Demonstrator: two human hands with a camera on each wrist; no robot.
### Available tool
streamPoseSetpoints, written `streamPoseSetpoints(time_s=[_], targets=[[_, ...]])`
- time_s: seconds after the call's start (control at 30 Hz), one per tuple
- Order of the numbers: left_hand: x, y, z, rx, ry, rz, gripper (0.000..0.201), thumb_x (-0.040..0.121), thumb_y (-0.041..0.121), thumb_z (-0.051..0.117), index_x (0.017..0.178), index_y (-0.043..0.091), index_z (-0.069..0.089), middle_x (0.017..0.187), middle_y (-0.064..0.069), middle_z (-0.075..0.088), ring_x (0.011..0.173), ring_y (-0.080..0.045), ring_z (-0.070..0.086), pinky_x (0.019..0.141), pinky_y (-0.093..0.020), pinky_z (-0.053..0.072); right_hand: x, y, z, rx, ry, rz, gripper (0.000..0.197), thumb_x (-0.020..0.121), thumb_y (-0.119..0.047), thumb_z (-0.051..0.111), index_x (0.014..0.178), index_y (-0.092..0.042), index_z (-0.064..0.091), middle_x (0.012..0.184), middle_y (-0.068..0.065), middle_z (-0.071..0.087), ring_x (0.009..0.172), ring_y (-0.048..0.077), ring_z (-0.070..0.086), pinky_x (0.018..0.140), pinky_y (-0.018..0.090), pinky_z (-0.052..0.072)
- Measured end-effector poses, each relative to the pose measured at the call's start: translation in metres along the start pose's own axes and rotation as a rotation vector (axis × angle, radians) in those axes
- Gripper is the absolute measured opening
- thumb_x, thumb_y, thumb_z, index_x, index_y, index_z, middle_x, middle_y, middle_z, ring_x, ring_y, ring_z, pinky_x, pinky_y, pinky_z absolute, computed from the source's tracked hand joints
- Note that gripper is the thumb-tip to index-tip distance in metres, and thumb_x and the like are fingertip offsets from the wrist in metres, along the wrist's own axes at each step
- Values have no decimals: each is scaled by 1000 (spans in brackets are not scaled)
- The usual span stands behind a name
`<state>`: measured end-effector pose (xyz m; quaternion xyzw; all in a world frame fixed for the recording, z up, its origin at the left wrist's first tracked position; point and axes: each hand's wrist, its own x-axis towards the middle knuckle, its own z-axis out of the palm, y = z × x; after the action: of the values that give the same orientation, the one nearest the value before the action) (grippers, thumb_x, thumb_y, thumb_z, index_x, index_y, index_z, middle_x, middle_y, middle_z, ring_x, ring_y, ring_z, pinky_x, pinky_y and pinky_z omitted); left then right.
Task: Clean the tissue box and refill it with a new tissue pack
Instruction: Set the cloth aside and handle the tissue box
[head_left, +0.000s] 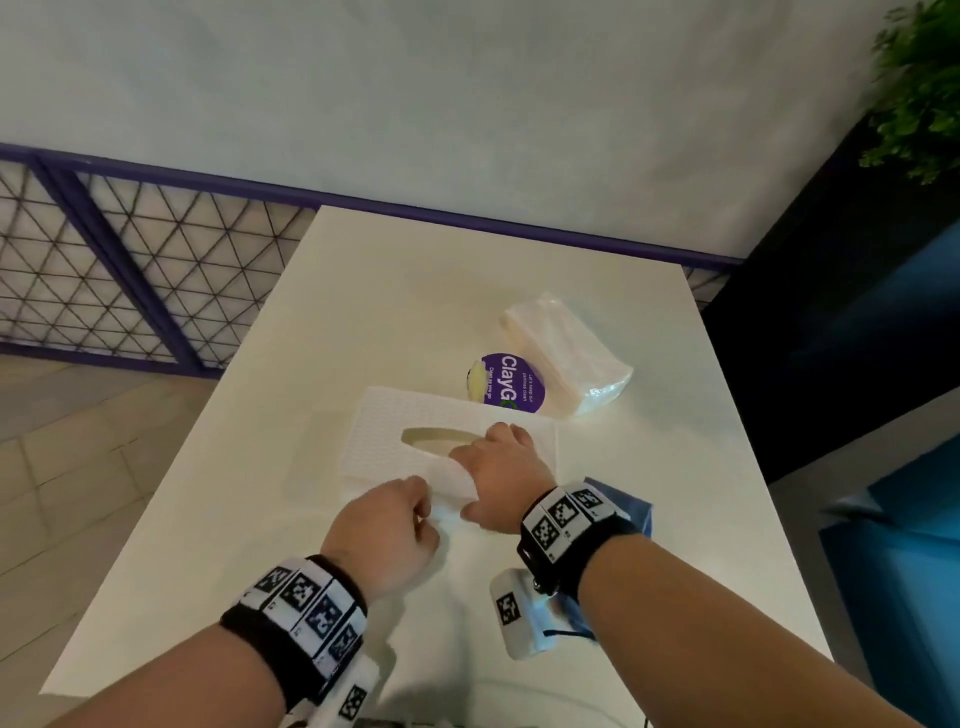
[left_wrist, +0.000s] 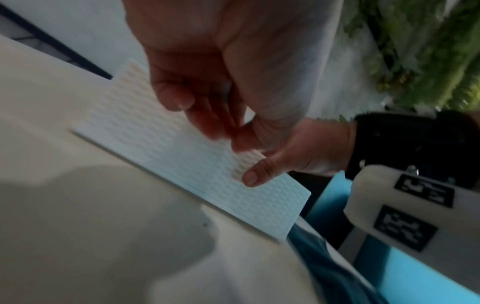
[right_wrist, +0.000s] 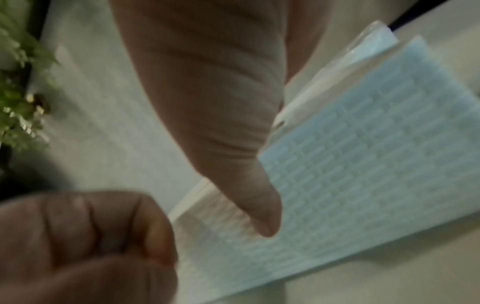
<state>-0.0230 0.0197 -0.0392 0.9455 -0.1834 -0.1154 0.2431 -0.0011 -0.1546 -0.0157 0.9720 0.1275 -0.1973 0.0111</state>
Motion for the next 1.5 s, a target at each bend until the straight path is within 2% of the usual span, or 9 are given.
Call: streamPoseSetpoints(time_s=[0.13, 0.23, 0.37, 0.5, 0.93, 1.03, 1.17, 1.3, 1.5], targets=[[4, -6, -8, -235, -135, -212, 19, 76, 35, 62, 76, 16, 65, 64, 3, 68, 64, -11, 61, 61, -23, 44, 6, 7, -16, 387, 49, 113, 69, 76, -43, 66, 139, -25, 41, 130, 6, 54, 123, 29, 42, 104, 43, 38], [15, -10, -8, -806, -180, -398, 63, 61, 44, 79, 111, 11, 58, 91, -8, 75, 75, -16, 68, 67, -33, 53, 2, 15, -33, 681, 42, 142, 80, 79, -43, 68, 148, -24, 31, 148, 2, 42, 134, 22, 42, 111, 38, 35], [22, 1, -21, -1152, -103, -262, 79, 64, 44, 83, 130, 21, 47, 123, 1, 65, 109, -16, 65, 94, -42, 54, -5, 19, -40, 1071, 39, 144, 90, 61, -50, 73, 142, -28, 42, 139, -2, 54, 125, 15, 54, 108, 41, 42], [28, 3, -28, -1518, -124, -268, 70, 71, 16, 79, 131, 0, 47, 126, -16, 64, 116, -31, 62, 104, -47, 46, -19, 21, -47, 1353, 44, 108, 44, 86, -20, 68, 129, -25, 59, 115, 1, 71, 106, 19, 67, 97, 41, 51], [21, 10, -26, -1676, -75, -302, 62, 67, 5, 72, 125, 4, 50, 117, -17, 66, 104, -29, 67, 74, -37, 59, -30, 25, -45, 1561, -14, 52, 41, 88, -11, 63, 128, -18, 59, 120, 7, 68, 116, 26, 61, 103, 42, 46], [21, 14, -28, -1617, -48, -302, 55, 64, 7, 71, 115, 7, 52, 106, -11, 68, 99, -27, 68, 74, -38, 60, -29, 26, -42, 1582, -32, 67, 50, 79, -19, 66, 128, -20, 60, 121, 7, 68, 118, 28, 60, 105, 47, 44], [22, 20, -30, -1523, -6, -298, 48, 62, 12, 69, 106, 12, 51, 98, -6, 68, 92, -22, 68, 71, -37, 57, -31, 23, -42, 1591, -21, 55, 44, 89, -9, 62, 131, -17, 57, 123, 8, 66, 118, 27, 60, 105, 45, 45], [22, 22, -33, -1457, -1, -271, 53, 61, 15, 69, 110, 12, 48, 100, -7, 66, 91, -20, 67, 66, -34, 56, -33, 22, -44, 1590, -9, 35, 44, 92, -1, 55, 134, -13, 53, 121, 7, 66, 116, 23, 60, 101, 37, 48], [17, 18, -33, -1459, -77, -239, 82, 45, 22, 79, 119, 9, 46, 97, -2, 71, 97, -23, 69, 75, -41, 57, -34, 24, -42, 1601, -42, 52, 48, 84, -10, 63, 130, -20, 58, 126, 6, 65, 123, 26, 56, 108, 46, 40]])
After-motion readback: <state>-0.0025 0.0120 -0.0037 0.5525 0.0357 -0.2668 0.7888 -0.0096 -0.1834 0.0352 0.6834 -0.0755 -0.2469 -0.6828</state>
